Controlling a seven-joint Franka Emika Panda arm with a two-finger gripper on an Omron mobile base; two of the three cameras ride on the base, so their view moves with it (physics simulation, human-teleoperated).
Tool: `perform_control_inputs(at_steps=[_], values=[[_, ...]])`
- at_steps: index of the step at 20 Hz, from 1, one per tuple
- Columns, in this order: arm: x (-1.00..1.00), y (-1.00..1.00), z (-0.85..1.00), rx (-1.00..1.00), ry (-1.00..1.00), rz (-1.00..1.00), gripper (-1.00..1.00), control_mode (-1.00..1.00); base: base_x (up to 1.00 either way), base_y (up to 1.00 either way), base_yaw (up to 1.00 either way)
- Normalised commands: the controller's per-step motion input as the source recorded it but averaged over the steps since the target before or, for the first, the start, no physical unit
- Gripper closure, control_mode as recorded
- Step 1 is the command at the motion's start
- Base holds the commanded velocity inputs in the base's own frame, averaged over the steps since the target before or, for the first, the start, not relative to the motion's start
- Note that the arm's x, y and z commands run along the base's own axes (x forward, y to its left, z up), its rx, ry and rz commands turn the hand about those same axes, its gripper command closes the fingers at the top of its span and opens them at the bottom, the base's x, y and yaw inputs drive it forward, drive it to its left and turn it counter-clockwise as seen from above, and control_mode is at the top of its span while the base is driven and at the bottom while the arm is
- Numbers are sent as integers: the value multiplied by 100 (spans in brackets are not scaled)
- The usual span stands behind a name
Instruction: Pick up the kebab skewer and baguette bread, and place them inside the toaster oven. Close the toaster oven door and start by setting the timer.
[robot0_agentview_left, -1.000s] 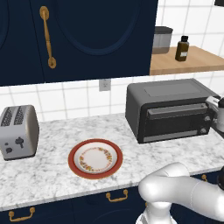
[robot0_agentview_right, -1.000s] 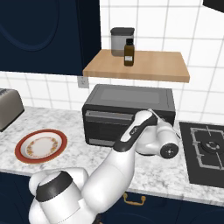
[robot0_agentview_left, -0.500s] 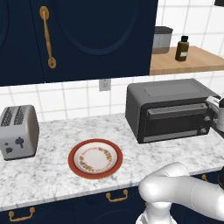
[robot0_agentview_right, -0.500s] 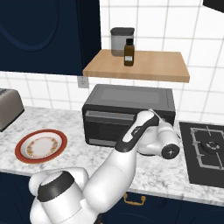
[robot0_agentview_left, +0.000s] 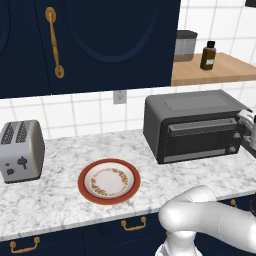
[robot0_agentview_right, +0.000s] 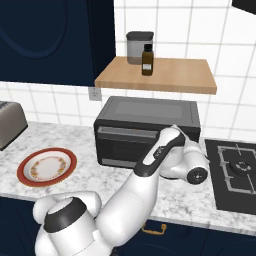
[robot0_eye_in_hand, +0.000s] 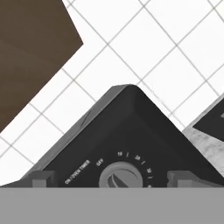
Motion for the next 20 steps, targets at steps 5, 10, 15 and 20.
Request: perform_control_inputs(at_steps=[5, 10, 15, 20], values=[[-2, -2, 1, 0, -2, -3, -100, -100, 0, 0, 0], [0, 0, -6, 0, -1, -1, -100, -100, 0, 0, 0], [0, 0, -2, 0, 0, -4, -100, -100, 0, 0, 0], [2, 6, 0, 0, 0, -5, -100, -100, 0, 0, 0]])
